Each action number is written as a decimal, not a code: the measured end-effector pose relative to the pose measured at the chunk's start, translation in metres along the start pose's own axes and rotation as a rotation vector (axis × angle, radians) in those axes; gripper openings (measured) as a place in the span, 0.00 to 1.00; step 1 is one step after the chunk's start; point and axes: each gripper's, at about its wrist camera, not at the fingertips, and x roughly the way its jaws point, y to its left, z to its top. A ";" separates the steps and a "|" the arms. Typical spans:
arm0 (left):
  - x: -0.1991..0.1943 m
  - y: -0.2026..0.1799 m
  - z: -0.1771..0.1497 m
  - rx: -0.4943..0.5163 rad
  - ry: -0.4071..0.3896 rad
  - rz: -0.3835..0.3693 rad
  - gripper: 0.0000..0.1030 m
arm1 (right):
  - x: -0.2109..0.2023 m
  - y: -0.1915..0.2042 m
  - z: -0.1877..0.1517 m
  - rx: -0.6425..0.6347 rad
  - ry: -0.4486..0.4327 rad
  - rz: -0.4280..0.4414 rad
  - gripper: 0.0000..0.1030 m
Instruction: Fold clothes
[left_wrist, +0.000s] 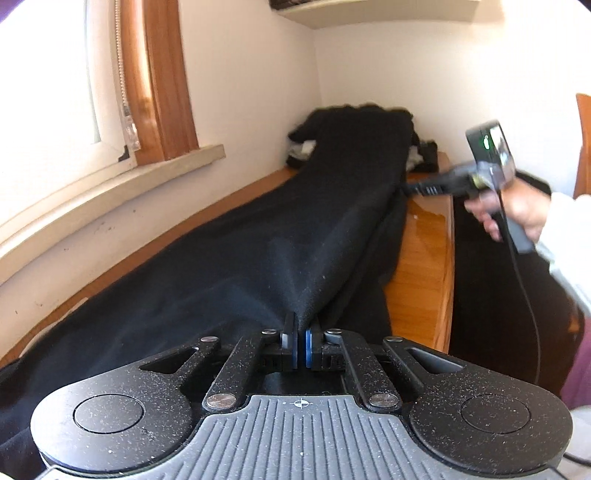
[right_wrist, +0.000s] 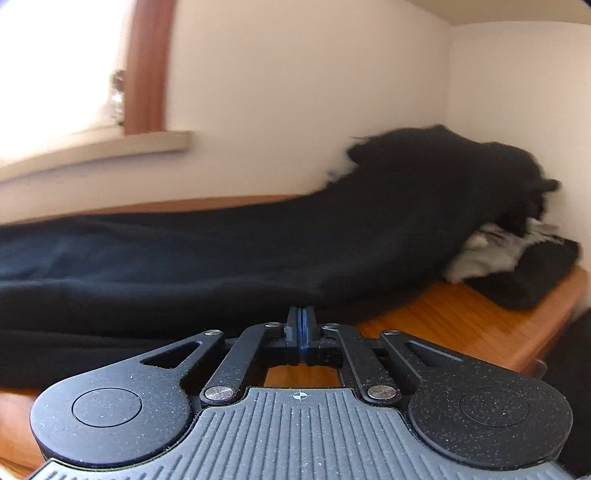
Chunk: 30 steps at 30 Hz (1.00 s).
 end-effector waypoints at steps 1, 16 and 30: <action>0.001 0.001 0.002 -0.007 -0.002 -0.003 0.05 | -0.001 -0.003 -0.002 0.009 0.003 0.000 0.04; 0.007 0.036 0.027 -0.201 -0.122 -0.037 0.06 | -0.042 0.087 -0.007 -0.203 -0.053 0.284 0.31; -0.011 0.024 0.029 -0.177 -0.157 -0.052 0.06 | -0.034 0.146 -0.014 -0.495 -0.096 0.270 0.54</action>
